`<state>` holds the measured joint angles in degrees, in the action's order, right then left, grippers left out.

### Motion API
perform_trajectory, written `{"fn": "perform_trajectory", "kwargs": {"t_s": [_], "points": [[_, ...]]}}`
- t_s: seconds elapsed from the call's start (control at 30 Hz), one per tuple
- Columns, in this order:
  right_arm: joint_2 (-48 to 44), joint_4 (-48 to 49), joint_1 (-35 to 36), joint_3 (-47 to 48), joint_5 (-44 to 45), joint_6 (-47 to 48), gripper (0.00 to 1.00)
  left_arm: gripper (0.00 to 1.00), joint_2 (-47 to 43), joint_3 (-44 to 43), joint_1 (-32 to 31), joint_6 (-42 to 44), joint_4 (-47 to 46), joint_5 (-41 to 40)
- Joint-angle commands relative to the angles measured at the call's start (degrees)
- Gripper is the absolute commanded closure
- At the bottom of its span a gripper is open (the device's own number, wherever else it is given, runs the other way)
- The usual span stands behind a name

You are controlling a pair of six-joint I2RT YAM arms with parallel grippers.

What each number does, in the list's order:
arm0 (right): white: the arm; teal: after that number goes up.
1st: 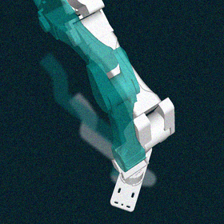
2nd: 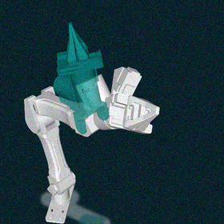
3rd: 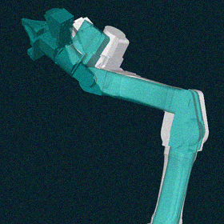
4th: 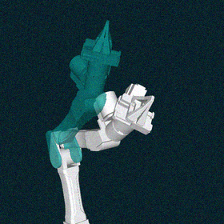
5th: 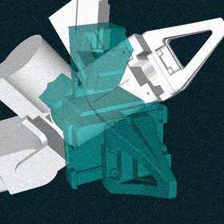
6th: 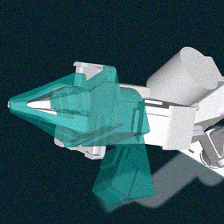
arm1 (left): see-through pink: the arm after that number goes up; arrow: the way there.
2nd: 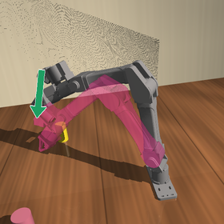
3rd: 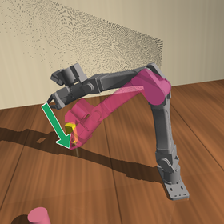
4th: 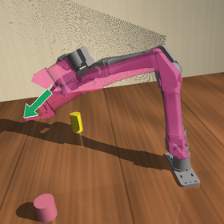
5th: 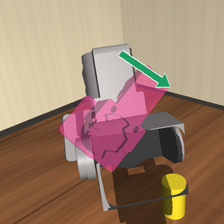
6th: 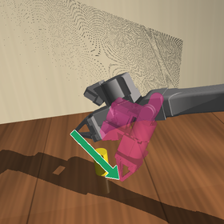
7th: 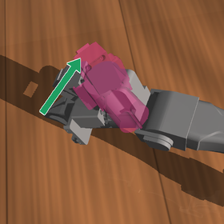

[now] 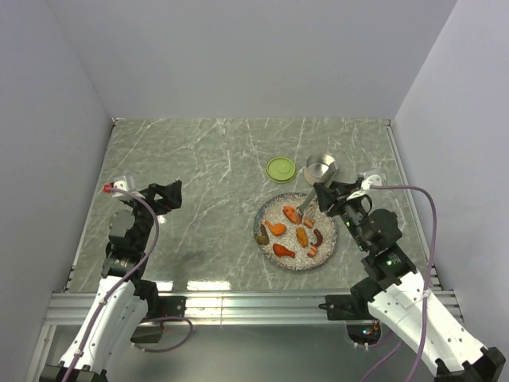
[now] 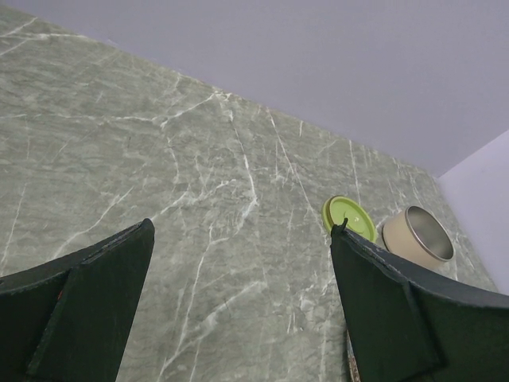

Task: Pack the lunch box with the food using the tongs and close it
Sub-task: Pick up the food using the clamp

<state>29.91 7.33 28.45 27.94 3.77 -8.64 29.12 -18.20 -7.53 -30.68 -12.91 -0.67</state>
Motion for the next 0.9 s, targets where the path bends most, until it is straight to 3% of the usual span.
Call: {"fn": "perform_trajectory", "kwargs": {"t_s": [0.0,0.37,0.87], "points": [[1.7,8.8,1.7,-0.3,0.4,3.6,0.53,0.01,0.1,0.1,0.2,0.2,-3.2,1.1],[8.9,20.6,4.2,-3.2,-1.4,8.1,0.52,0.01,-0.2,0.5,0.2,0.3,-3.6,1.3],[17.6,28.6,4.9,-4.6,-2.9,10.6,0.48,0.01,-0.6,0.7,0.2,0.2,-3.4,1.3]]}}
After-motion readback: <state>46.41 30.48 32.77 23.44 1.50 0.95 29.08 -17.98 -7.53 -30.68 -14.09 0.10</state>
